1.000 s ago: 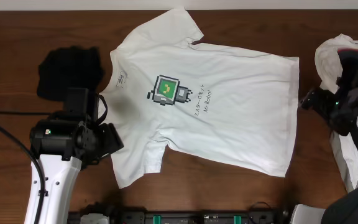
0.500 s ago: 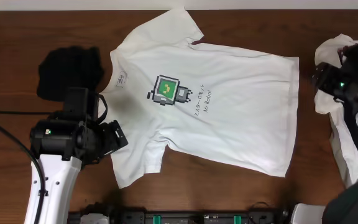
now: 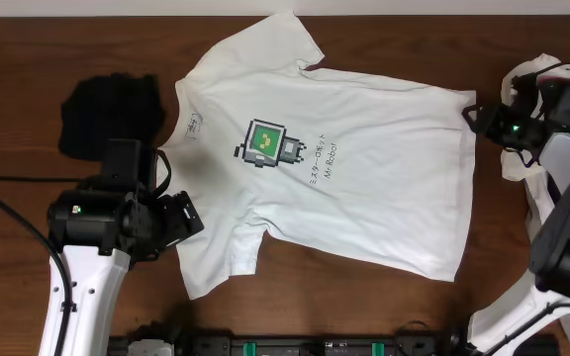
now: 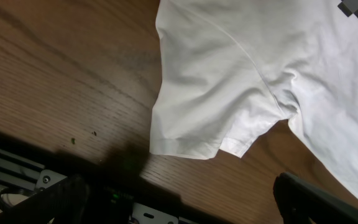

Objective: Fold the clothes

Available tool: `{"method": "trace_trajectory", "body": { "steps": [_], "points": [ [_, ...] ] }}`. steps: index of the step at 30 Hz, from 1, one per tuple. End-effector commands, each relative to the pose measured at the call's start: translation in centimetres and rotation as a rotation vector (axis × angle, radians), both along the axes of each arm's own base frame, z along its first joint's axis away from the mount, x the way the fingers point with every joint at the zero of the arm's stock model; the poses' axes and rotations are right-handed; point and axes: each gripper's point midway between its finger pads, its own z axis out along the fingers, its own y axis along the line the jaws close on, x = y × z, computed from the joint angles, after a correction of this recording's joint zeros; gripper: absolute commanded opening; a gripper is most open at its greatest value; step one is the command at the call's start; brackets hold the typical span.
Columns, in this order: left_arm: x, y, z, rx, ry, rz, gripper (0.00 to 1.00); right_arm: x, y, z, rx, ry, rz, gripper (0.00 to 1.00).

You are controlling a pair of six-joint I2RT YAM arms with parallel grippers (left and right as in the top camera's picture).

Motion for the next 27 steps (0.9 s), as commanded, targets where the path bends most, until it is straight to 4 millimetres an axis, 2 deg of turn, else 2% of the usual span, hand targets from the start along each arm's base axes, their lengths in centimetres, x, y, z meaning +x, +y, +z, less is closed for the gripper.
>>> {"method": "trace_trajectory", "body": {
  "steps": [1,4,7,11,15,22,24,25,27],
  "points": [
    [-0.2,0.1,-0.1,0.004,0.007,0.003,0.98,0.2,0.5,-1.6,0.060,0.013,0.018,0.55],
    [-0.2,0.1,-0.1,0.004,0.007,0.003,0.98,0.1,0.8,-3.5,0.072,0.043,0.023,0.54],
    [-0.2,0.1,-0.1,0.004,0.007,0.003,0.98,0.2,1.3,-4.4,0.077,0.056,0.034,0.52],
    [-0.2,0.1,-0.1,0.004,0.007,0.003,0.98,0.4,2.4,-4.6,0.073,0.053,0.058,0.52],
    [-0.2,0.1,-0.1,0.004,0.007,0.003,0.98,0.6,3.1,-4.6,0.071,0.051,0.073,0.41],
    [-0.2,0.1,-0.1,0.004,0.007,0.003,0.98,0.7,4.4,-4.8,0.058,0.059,0.097,0.36],
    [-0.2,0.1,-0.1,0.004,0.007,0.003,0.98,0.8,4.5,-4.8,0.049,0.060,0.097,0.38],
    [-0.2,0.1,-0.1,0.004,0.007,0.003,0.98,0.8,4.4,-4.8,0.048,0.061,0.094,0.44],
    [-0.2,0.1,-0.1,0.004,0.007,0.003,0.98,0.7,4.3,-4.8,0.054,0.067,0.087,0.47]
  ]
}}
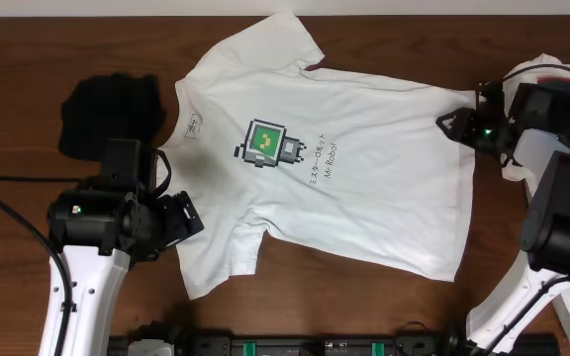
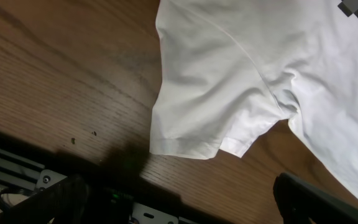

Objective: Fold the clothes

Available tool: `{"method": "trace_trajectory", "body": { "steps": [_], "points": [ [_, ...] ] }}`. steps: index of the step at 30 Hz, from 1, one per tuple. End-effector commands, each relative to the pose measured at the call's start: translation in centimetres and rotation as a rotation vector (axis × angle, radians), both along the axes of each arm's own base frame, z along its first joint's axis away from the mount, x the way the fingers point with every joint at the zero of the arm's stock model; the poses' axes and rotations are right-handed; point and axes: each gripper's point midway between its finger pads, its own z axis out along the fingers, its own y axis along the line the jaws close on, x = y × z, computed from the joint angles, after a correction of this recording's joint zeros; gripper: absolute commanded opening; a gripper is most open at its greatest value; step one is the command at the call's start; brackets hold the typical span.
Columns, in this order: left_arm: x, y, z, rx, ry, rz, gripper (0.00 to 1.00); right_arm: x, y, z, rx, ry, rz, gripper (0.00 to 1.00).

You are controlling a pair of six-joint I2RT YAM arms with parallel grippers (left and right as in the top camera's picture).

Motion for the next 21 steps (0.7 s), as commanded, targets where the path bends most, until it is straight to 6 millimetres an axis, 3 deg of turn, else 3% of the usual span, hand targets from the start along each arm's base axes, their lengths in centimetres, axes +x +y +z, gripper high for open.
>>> {"method": "trace_trajectory", "body": {
  "steps": [1,5,9,12,21],
  "points": [
    [-0.2,0.1,-0.1,0.004,0.007,0.003,0.98,-0.1,0.1,-0.7,0.008,0.024,-0.007,0.47],
    [-0.2,0.1,-0.1,0.004,0.007,0.003,0.98,-0.5,-0.1,-1.1,0.008,0.051,-0.015,0.43],
    [-0.2,0.1,-0.1,0.004,0.007,0.003,0.98,-0.6,-0.2,-1.2,0.003,0.057,-0.020,0.17],
    [-0.2,0.1,-0.1,0.004,0.007,0.003,0.98,-0.4,-0.4,-1.0,0.001,0.050,-0.023,0.05],
    [-0.2,0.1,-0.1,0.004,0.007,0.003,0.98,-0.1,-3.2,1.1,-0.011,0.058,-0.057,0.02]
  ]
}}
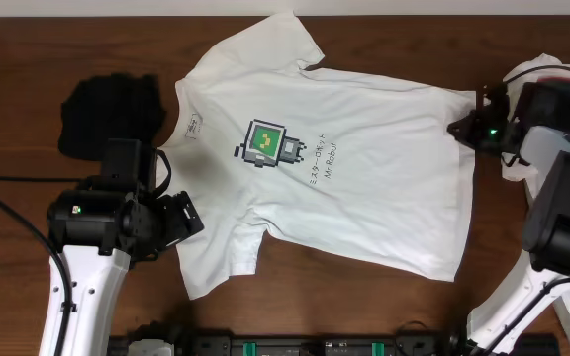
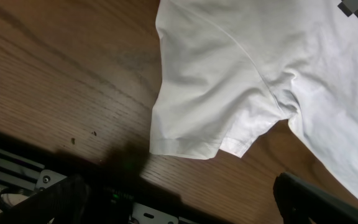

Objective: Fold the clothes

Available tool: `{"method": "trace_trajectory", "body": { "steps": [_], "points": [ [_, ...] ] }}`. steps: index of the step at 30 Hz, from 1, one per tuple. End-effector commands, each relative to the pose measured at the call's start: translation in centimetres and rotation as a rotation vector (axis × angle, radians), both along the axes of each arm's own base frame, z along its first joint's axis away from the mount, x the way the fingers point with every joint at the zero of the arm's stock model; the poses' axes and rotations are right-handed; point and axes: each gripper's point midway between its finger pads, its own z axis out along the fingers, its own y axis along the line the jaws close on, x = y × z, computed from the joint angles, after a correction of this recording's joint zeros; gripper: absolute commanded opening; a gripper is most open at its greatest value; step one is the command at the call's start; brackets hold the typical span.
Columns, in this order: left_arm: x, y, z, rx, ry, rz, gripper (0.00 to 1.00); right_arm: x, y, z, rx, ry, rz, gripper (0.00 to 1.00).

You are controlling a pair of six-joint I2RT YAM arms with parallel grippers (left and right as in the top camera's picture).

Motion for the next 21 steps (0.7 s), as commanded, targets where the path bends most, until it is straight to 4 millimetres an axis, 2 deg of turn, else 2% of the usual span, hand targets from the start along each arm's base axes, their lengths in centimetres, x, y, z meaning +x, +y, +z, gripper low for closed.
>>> {"method": "trace_trajectory", "body": {
  "steps": [1,7,21],
  "points": [
    [-0.2,0.1,-0.1,0.004,0.007,0.003,0.98,0.7,-1.6,1.1,-0.023,-0.029,0.000,0.02],
    [-0.2,0.1,-0.1,0.004,0.007,0.003,0.98,-0.4,-3.1,-0.1,-0.117,0.035,-0.021,0.01],
    [-0.3,0.0,-0.1,0.000,0.014,0.002,0.98,-0.4,-3.1,-0.2,-0.130,0.031,-0.007,0.01]
  ]
}}
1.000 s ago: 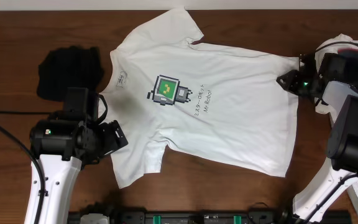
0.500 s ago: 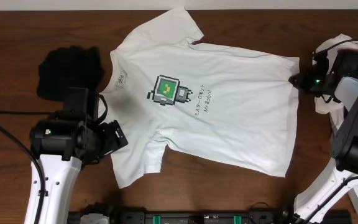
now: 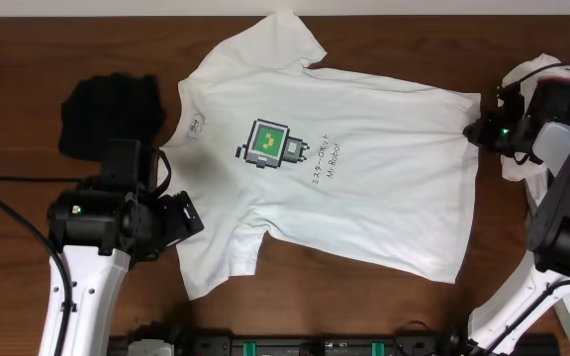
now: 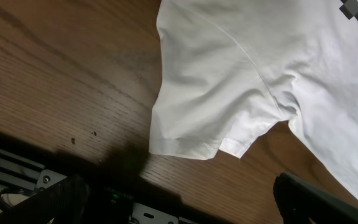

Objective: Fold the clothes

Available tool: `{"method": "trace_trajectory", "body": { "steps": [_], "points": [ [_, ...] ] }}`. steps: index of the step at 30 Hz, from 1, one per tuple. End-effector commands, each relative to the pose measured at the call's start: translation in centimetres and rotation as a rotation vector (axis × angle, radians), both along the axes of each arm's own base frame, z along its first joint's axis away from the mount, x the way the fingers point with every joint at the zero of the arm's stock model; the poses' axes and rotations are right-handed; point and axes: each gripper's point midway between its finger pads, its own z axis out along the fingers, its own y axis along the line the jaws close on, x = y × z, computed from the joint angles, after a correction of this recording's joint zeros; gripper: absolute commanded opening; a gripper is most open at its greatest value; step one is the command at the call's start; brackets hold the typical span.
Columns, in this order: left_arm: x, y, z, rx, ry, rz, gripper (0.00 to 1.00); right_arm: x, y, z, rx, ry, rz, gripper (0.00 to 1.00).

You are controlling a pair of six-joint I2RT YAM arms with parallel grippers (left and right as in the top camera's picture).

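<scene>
A white T-shirt [image 3: 364,198] with a pixel-art print lies spread face up across the wooden table [image 3: 28,59]. My left gripper [image 3: 188,220] hovers open beside the shirt's near sleeve [image 4: 210,112]; its two dark fingers [image 4: 61,199] stand wide apart with only wood between them. My right gripper [image 3: 473,129] sits at the far right end of the shirt's hem [image 3: 475,148], apparently shut on the cloth there; its jaws are too small to see clearly.
A black garment [image 3: 109,114] lies bunched at the back left. More white cloth [image 3: 537,74] is heaped at the right edge under the right arm. A metal rail [image 4: 17,168] runs along the table's front edge.
My right gripper has moved a little to the right, and the whole shirt has shifted slightly right with it. The left arm has not moved.
My right gripper stood just off the hem's far corner. Then it reached in over the shirt's right part. After that it was back nearer the edge, and now it is at the hem with the shirt drawn slightly rightward. The left gripper stayed open by the sleeve throughout.
</scene>
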Motion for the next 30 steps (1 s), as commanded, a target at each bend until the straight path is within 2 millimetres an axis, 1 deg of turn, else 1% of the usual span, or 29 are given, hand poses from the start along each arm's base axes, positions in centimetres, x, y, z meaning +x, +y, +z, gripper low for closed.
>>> {"method": "trace_trajectory", "body": {
  "steps": [1,4,15,16,18,21,22,25,28,30],
  "points": [
    [-0.4,0.0,-0.1,0.001,0.017,0.002,0.98,0.3,-0.4,0.2,-0.028,-0.011,0.009,0.01],
    [-1.2,0.1,-0.2,0.003,0.046,0.002,0.98,0.3,-0.3,0.2,-0.026,-0.007,0.010,0.01],
    [-1.2,-0.1,-0.2,-0.005,0.047,0.005,0.98,0.2,-0.5,0.1,-0.033,-0.004,0.007,0.01],
    [-1.1,-0.1,-0.2,-0.008,0.047,0.010,0.98,0.2,-0.4,0.1,-0.031,0.000,0.007,0.01],
    [-1.2,-0.3,-0.2,-0.030,0.049,0.074,0.98,0.0,-0.4,0.0,-0.030,0.006,0.008,0.01],
    [0.3,-0.4,0.0,-0.057,-0.007,0.198,0.98,0.0,-0.4,0.0,-0.033,0.004,0.013,0.01],
    [0.7,-0.5,0.1,-0.064,-0.024,0.206,0.98,0.0,-0.4,0.0,-0.033,0.004,0.013,0.01],
    [3.2,-0.6,0.7,-0.080,-0.126,0.201,0.98,0.0,-0.4,0.0,-0.033,0.004,0.013,0.01],
    [4.4,-0.5,1.1,-0.074,-0.179,0.203,0.98,0.0,-0.4,0.0,-0.033,0.004,0.013,0.01],
    [6.5,-0.6,1.9,-0.084,-0.270,0.182,0.98,0.0,-0.4,0.0,-0.033,0.004,0.013,0.02]
  ]
}}
